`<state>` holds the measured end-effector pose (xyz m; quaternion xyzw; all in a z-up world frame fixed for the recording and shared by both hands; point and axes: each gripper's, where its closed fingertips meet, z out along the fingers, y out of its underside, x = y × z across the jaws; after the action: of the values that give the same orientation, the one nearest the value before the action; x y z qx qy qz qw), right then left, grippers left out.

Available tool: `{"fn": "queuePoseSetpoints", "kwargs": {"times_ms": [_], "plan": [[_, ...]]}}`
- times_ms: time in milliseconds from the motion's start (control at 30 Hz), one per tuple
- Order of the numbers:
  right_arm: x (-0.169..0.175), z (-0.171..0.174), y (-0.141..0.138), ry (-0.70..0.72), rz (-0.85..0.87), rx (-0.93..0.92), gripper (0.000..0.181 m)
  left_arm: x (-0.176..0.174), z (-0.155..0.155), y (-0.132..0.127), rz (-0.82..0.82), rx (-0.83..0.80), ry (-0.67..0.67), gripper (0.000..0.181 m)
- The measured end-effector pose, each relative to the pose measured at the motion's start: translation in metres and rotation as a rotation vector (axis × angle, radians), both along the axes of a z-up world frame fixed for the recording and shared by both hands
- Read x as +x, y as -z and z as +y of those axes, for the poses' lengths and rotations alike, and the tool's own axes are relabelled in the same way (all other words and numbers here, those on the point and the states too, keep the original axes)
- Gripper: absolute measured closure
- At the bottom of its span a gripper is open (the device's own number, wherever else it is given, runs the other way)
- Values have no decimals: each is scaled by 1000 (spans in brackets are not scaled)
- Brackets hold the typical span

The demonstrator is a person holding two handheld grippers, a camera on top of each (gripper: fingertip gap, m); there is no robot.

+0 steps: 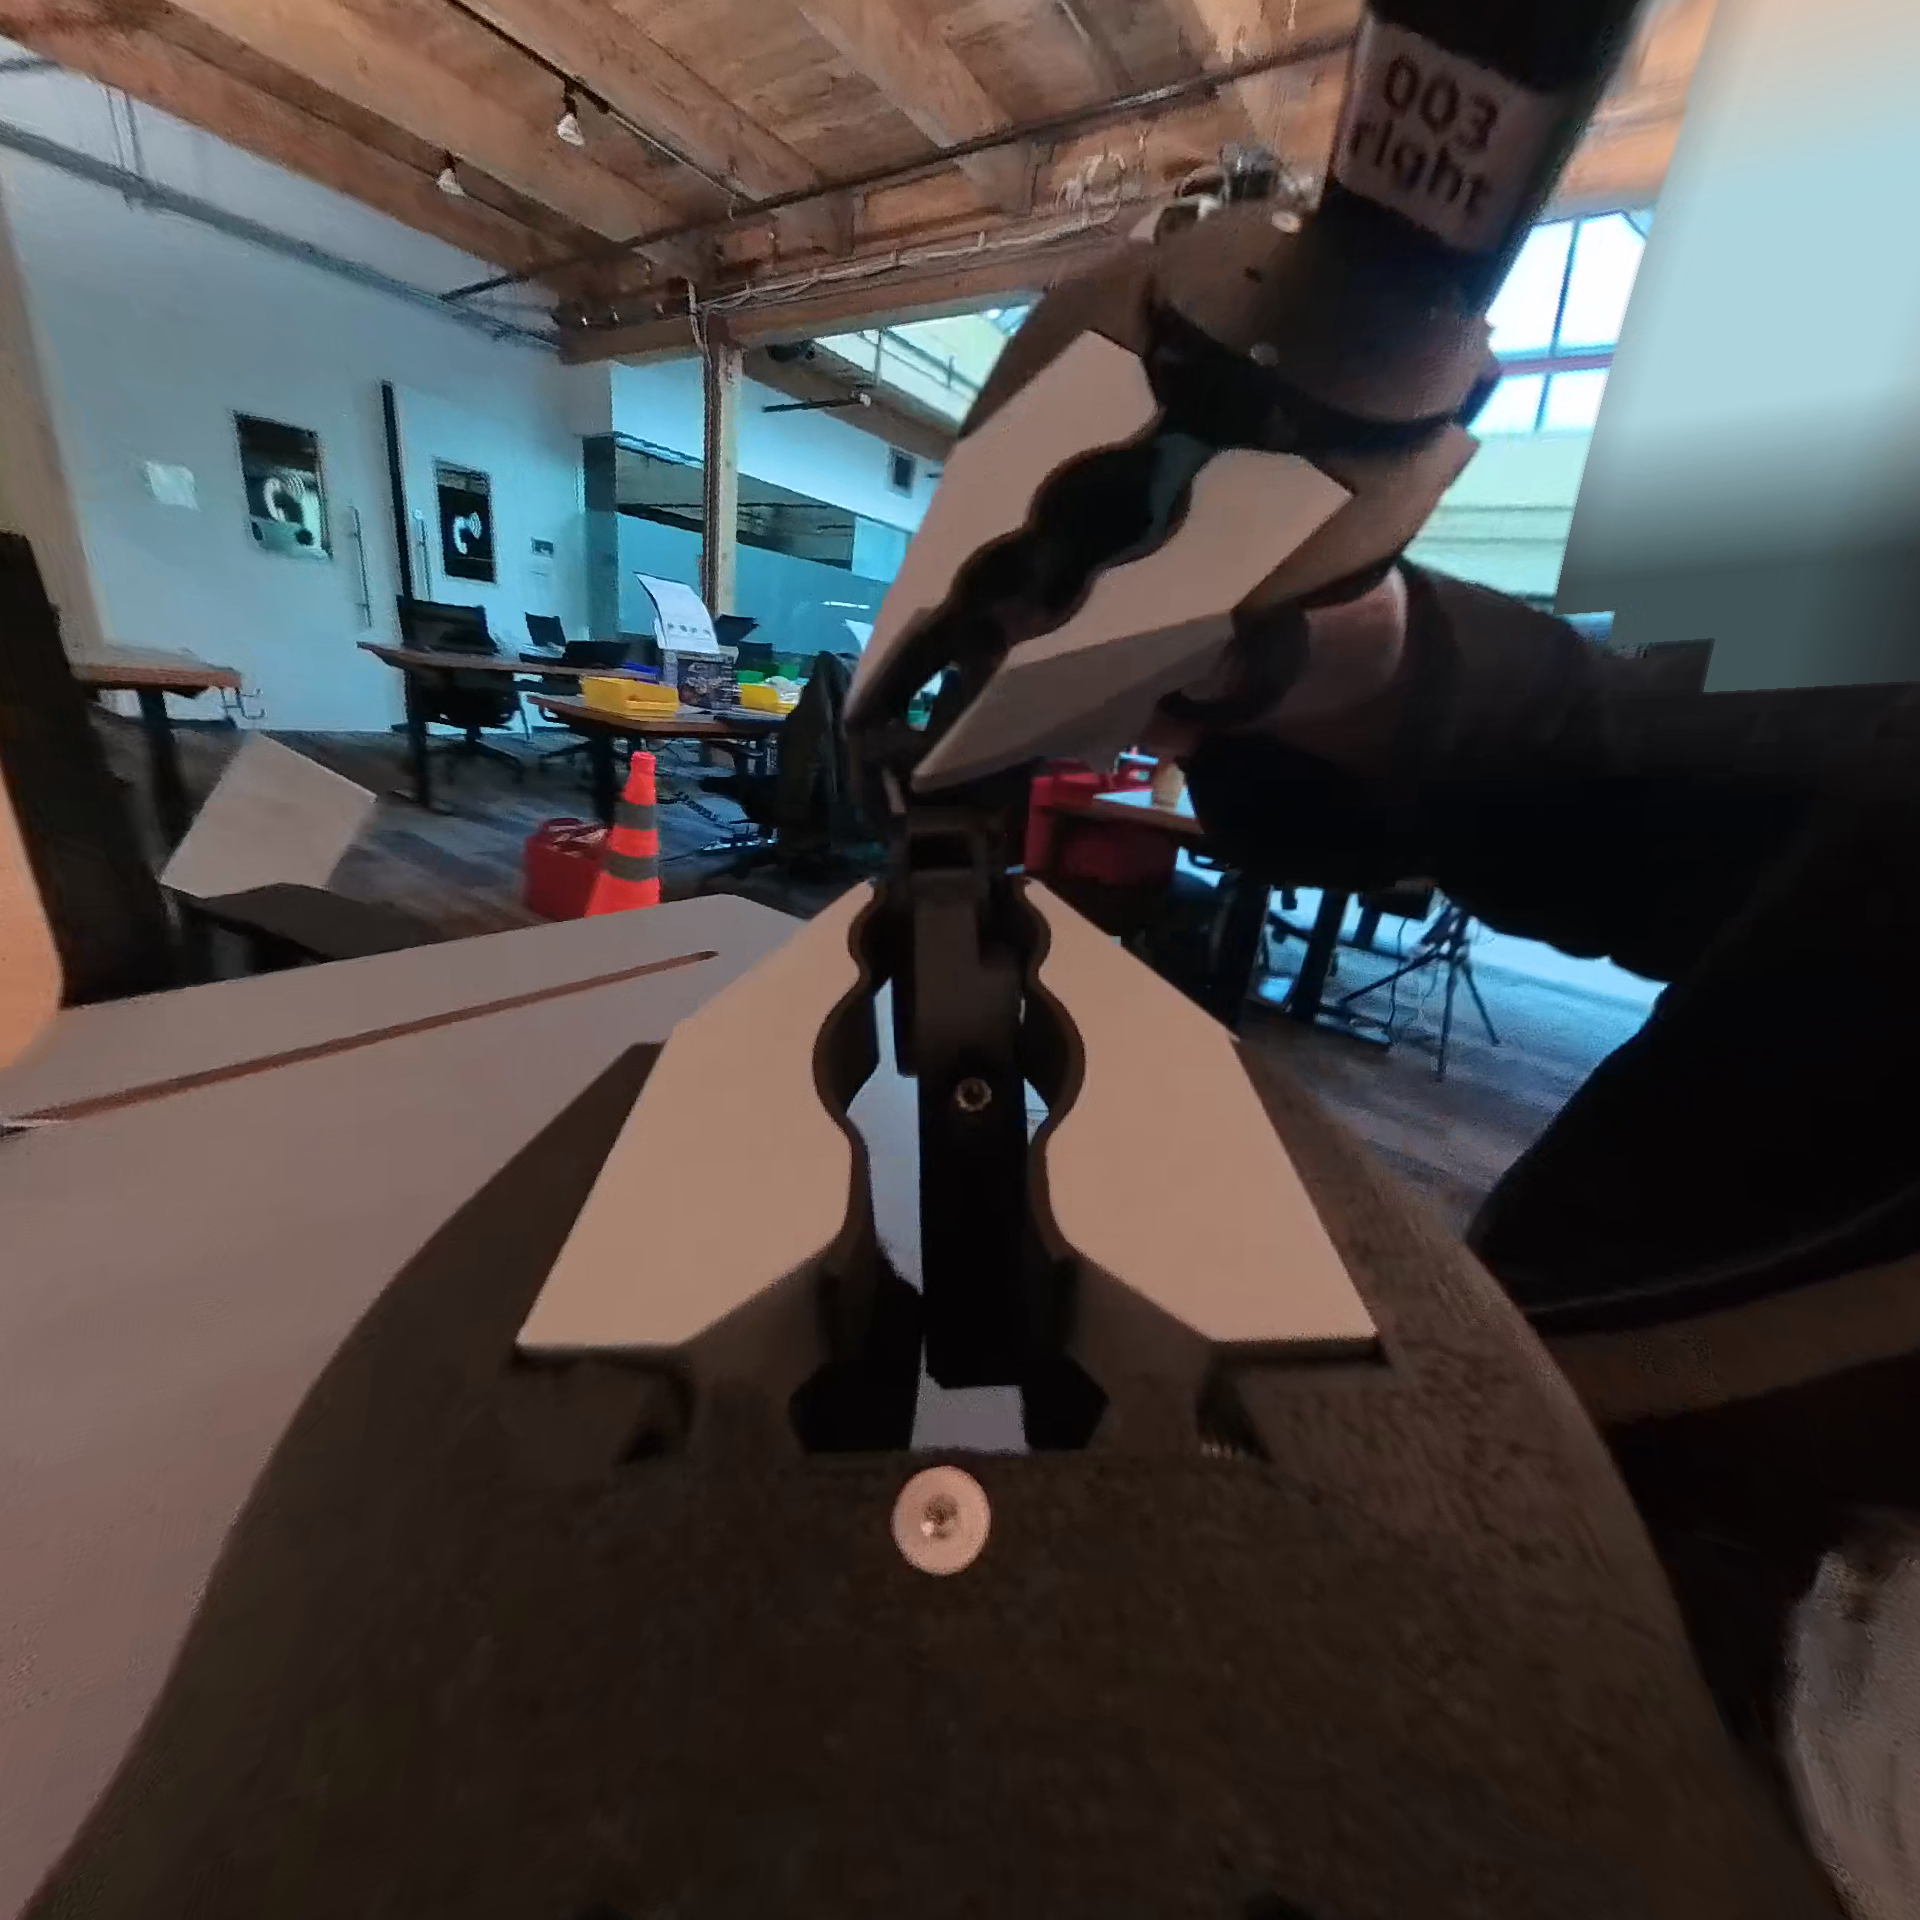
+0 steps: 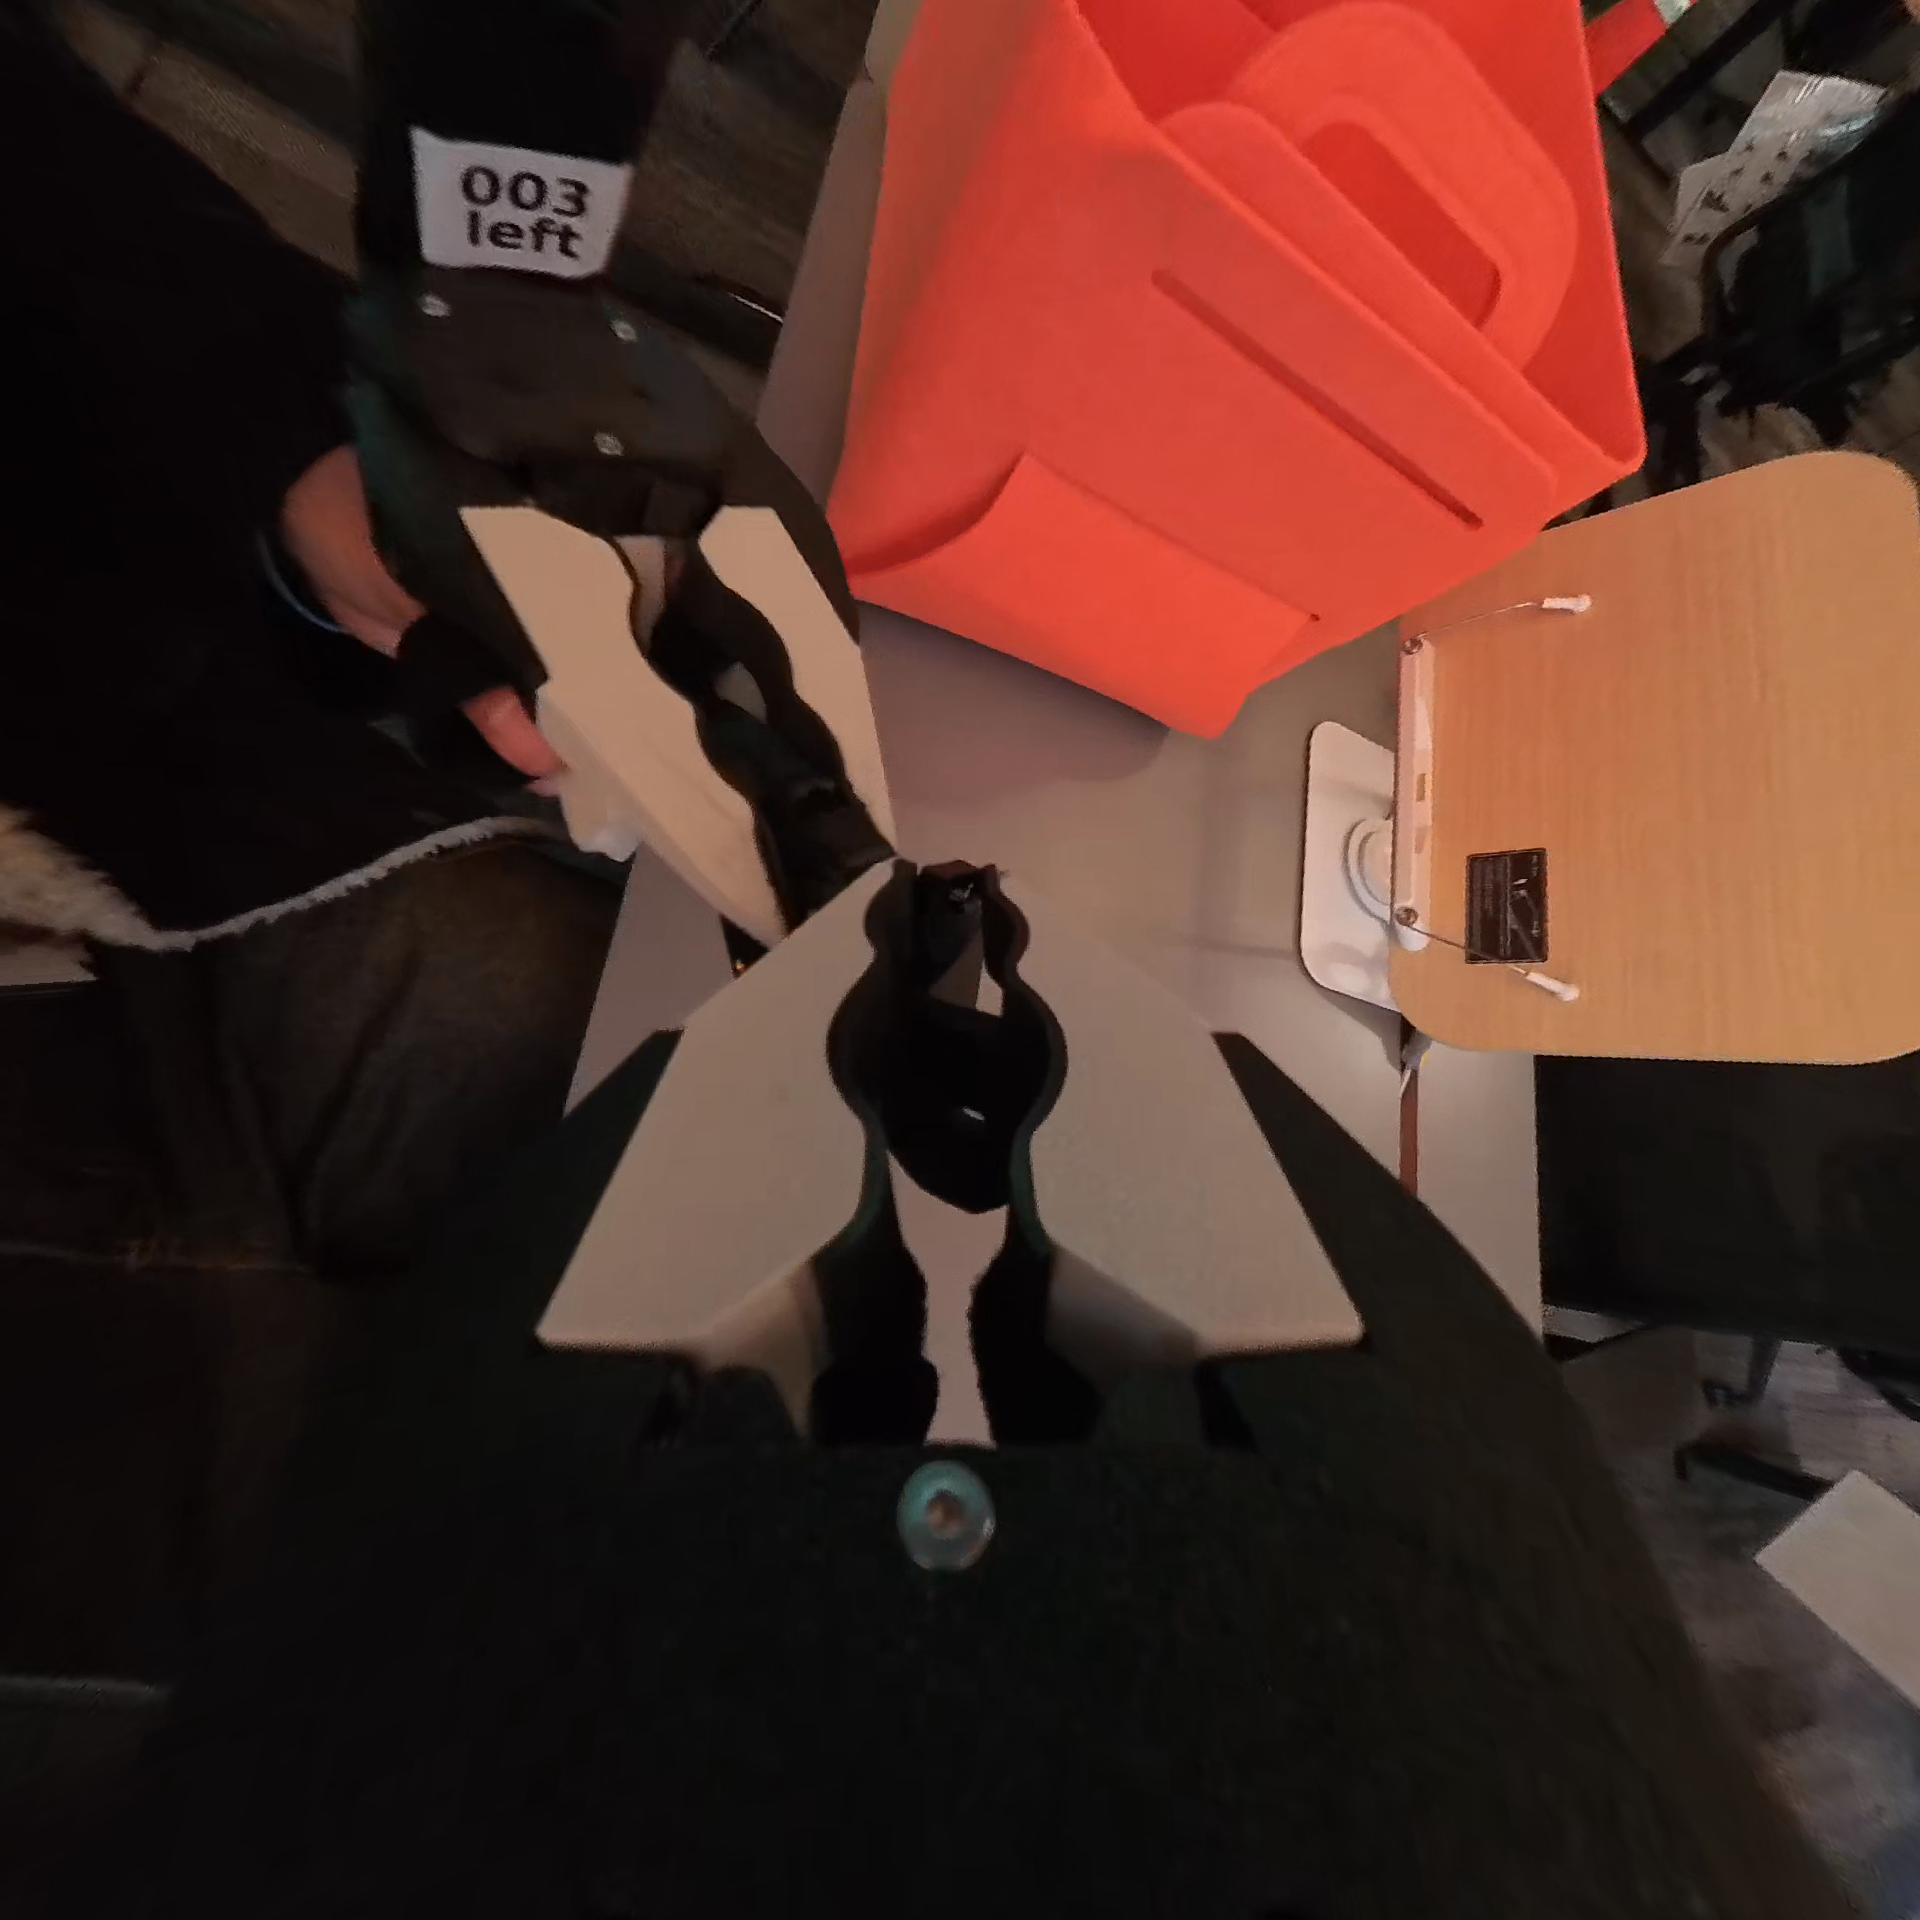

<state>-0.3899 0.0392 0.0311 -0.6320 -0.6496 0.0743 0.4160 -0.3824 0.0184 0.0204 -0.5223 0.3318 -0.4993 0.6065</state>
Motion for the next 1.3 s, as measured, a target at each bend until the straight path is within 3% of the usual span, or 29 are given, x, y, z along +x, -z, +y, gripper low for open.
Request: {"fn": "queuePoseSetpoints", "kwargs": {"times_ms": [233,667,700,767,833,1000,1067,1100,1167,1300], "plan": [[1,-5,-1,-45,-38,6,170,0,-1,0,-14,-20,21,160],[-3,-6,-6,-43,-22,74,171,-2,-5,-4,-165,-199,216,160],[-3,-7,-10,-46,-7,91,181,-1,-3,1,-151,-233,225,160],[-5,-5,-36,-50,97,201,181,1,0,15,-120,-289,250,160],[1,-5,-38,-32,57,178,181,-8,4,5,-203,-248,203,161],[17,7,-28,36,90,119,181,-8,5,3,-91,-76,118,160],[42,26,-27,135,129,108,181,-7,8,8,-58,-58,92,160],[60,35,-21,194,155,57,181,-5,8,9,-56,-58,97,160],[85,35,0,265,262,-163,159,-2,9,9,-77,-76,113,160],[104,5,36,250,500,-511,137,4,10,13,-57,-79,113,160]]}}
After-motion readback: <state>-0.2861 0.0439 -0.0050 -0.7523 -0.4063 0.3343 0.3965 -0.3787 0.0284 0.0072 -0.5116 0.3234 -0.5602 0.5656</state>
